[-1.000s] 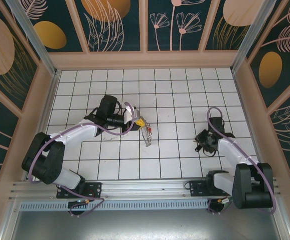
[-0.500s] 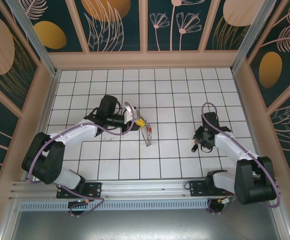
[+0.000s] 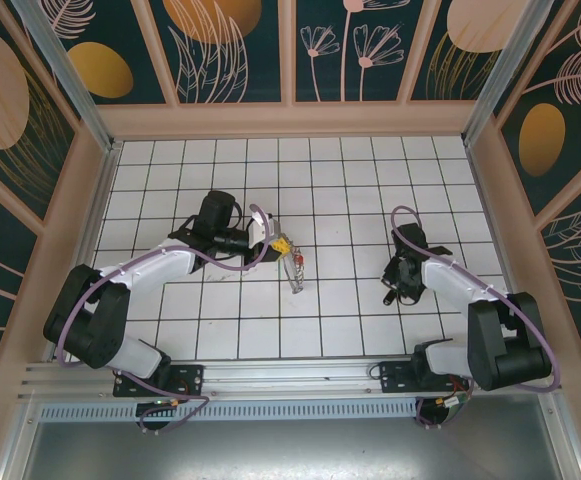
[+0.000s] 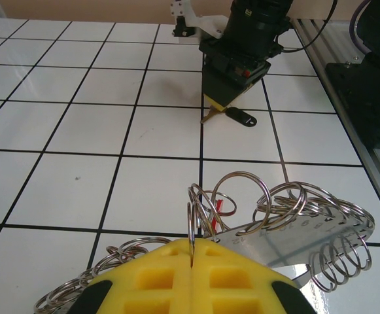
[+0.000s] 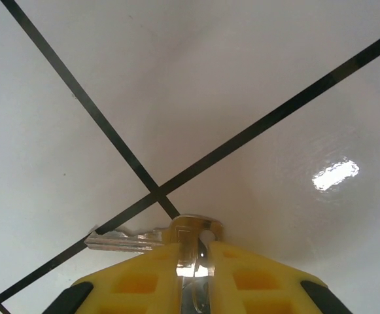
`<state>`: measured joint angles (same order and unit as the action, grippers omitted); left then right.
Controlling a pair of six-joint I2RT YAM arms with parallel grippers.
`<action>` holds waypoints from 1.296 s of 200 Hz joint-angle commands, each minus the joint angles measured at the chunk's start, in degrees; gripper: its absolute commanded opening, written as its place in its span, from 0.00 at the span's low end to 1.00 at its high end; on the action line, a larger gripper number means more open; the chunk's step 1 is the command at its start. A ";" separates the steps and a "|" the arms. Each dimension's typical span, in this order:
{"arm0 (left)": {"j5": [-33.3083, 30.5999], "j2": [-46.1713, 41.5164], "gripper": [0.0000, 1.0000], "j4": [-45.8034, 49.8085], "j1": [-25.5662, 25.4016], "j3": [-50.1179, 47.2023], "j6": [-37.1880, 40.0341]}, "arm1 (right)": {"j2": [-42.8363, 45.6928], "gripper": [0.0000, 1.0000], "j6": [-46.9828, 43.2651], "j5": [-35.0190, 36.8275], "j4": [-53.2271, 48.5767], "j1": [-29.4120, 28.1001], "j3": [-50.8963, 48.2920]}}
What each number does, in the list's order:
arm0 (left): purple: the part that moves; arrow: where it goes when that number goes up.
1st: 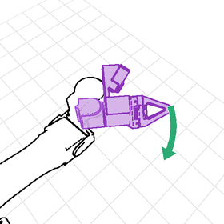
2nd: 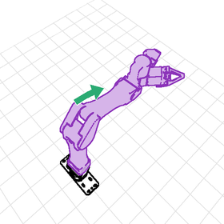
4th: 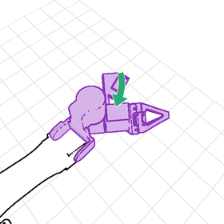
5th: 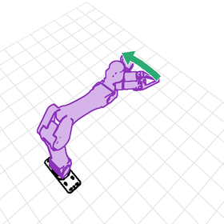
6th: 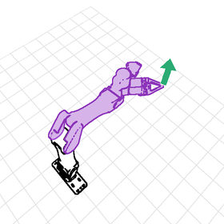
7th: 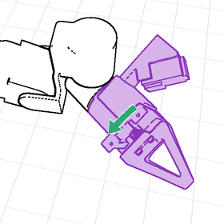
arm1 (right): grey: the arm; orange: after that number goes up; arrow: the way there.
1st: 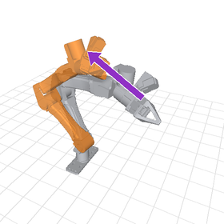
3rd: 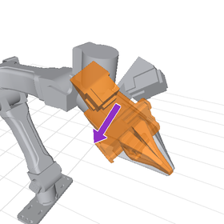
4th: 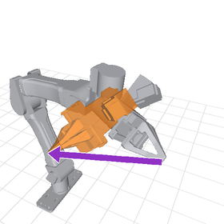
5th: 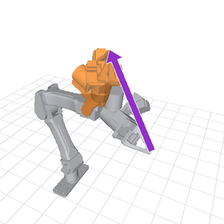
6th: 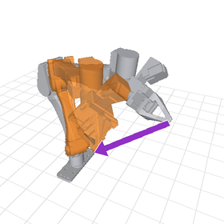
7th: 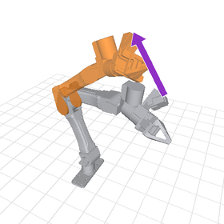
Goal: Put the keys on the keyring
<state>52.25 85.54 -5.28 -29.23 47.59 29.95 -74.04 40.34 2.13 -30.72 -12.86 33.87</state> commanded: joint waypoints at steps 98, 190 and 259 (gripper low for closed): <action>2.33 -0.29 0.00 0.31 -0.20 1.85 1.52 | -0.09 0.18 -0.26 2.22 -4.48 -1.29 2.74; 2.34 0.24 0.00 0.72 -0.18 2.24 1.63 | -0.27 0.15 -0.27 2.11 -4.72 -1.66 3.31; 2.42 0.58 0.00 0.97 -0.14 2.50 1.69 | -1.61 0.16 -0.58 2.26 -4.84 -1.64 3.22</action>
<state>52.27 85.56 -4.25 -29.23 48.34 29.98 -74.91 40.38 3.46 -33.50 -14.00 35.75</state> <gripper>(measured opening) 0.058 0.157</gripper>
